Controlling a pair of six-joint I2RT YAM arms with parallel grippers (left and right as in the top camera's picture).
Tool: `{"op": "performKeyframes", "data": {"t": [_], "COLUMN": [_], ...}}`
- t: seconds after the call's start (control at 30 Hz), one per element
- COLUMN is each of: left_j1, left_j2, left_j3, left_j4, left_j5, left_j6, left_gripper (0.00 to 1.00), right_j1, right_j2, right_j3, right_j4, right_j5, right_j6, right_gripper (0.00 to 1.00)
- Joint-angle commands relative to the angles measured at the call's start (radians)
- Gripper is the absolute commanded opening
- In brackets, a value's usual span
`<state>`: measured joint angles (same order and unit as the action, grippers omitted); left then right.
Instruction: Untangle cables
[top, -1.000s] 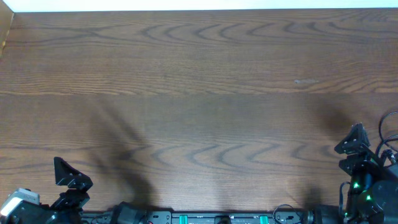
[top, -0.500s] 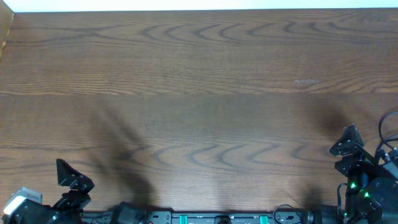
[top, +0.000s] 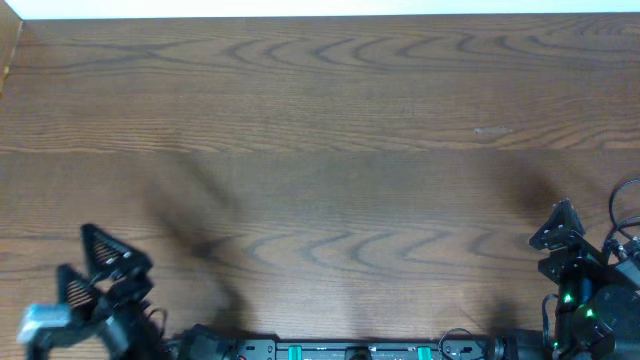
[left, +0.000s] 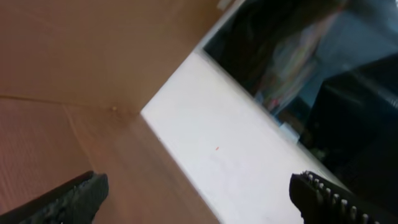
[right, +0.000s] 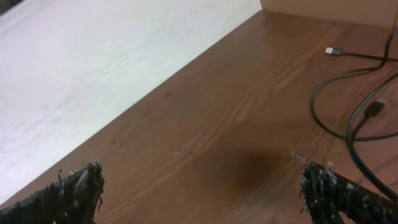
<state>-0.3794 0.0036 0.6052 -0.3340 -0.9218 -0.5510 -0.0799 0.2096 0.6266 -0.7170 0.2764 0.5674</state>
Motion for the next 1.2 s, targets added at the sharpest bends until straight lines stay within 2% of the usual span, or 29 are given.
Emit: {"op": "performKeyframes", "data": {"t": [0.0,0.33,0.77,0.87,1.07,1.17], "left_j1": [0.002,0.002,0.002,-0.005,-0.043,-0.043], "left_j2": [-0.002,-0.002,-0.002,-0.001,0.021,0.027], "left_j3": [-0.161,-0.48,-0.599,-0.601,-0.601,-0.601], "left_j4": [0.079,0.343,0.343,0.263,0.26,0.261], "left_j5": [-0.007,-0.007,-0.007,-0.007,-0.007,-0.007], "left_j6": [0.007,0.007,0.007,0.007,0.007,0.007], "left_gripper": [0.98,0.98,0.98,0.98,0.98,0.98], "right_j1": [0.005,0.005,0.005,0.005,0.005,0.005], "right_j2": [0.006,0.006,0.006,0.006,0.006,0.006], "right_j3": [-0.003,-0.003,-0.003,-0.003,-0.026,-0.09], "right_j4": [-0.002,-0.01,-0.025,-0.031,-0.035,0.027], "right_j5": [-0.011,-0.029,-0.051,-0.051,-0.051,-0.107], "right_j6": [0.0,0.0,0.0,0.0,-0.001,-0.063], "right_gripper": [0.99,0.99,0.99,0.99,0.99,0.99]}}
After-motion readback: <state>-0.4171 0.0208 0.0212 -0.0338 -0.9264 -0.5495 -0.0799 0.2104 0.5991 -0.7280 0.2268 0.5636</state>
